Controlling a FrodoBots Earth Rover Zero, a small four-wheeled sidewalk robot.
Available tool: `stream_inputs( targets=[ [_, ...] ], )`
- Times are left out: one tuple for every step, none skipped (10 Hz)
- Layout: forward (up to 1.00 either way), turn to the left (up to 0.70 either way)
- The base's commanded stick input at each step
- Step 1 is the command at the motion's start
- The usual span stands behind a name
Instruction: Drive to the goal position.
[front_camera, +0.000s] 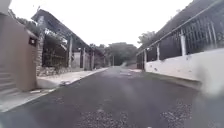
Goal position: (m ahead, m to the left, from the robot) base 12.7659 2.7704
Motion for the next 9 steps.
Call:
stream_inputs(
  targets=[
    [0.5, 0.01],
    [0.5, 0.01],
    [0.5, 0.01],
    [0.5, 0.01],
    [0.5, 0.45],
    [0.5, 0.51],
    [0.5, 0.51],
    [0.5, 0.51],
    [0.5, 0.51]
  ],
)
